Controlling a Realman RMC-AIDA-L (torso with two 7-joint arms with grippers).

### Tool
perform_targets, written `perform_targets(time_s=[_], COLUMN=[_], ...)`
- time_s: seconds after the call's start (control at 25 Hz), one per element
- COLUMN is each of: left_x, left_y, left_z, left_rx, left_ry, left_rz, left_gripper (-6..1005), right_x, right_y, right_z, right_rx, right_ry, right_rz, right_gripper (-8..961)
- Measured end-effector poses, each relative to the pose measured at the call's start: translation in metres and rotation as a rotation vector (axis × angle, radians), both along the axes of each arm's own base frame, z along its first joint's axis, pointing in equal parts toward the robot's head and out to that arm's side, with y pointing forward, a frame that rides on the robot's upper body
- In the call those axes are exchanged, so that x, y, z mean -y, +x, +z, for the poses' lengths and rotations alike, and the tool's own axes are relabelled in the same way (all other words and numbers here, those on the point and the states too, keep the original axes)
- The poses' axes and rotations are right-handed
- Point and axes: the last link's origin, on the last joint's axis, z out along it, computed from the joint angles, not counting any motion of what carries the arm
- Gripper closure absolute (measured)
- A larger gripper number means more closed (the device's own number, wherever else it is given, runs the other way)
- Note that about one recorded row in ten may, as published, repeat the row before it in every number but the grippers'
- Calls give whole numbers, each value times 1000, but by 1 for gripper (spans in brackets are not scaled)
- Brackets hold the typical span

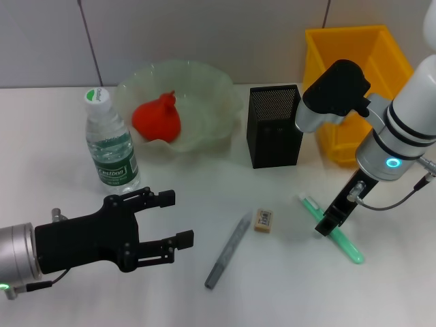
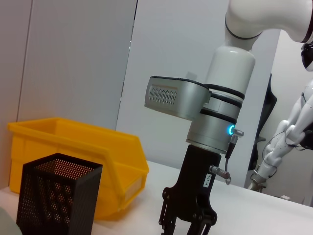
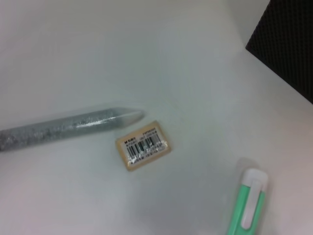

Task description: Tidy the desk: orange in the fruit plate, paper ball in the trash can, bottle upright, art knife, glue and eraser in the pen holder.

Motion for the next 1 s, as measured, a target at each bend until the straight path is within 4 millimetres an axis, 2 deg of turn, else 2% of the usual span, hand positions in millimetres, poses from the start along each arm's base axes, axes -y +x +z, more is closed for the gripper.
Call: perform_targets(time_s=[0.28,1.0], left_x=[0,-2], left_y=[1,2], left_z=[0,1], left_rx=[2,18], left_ry=[1,16], left_rz=[0,4], left_gripper=[180,180], right_x=[1,2], right_y=[1,2], right_z=[-2,-2], right_rx=[6,8], right_ry=[-4,-7], right_rz=[6,3], right_gripper=[487,750])
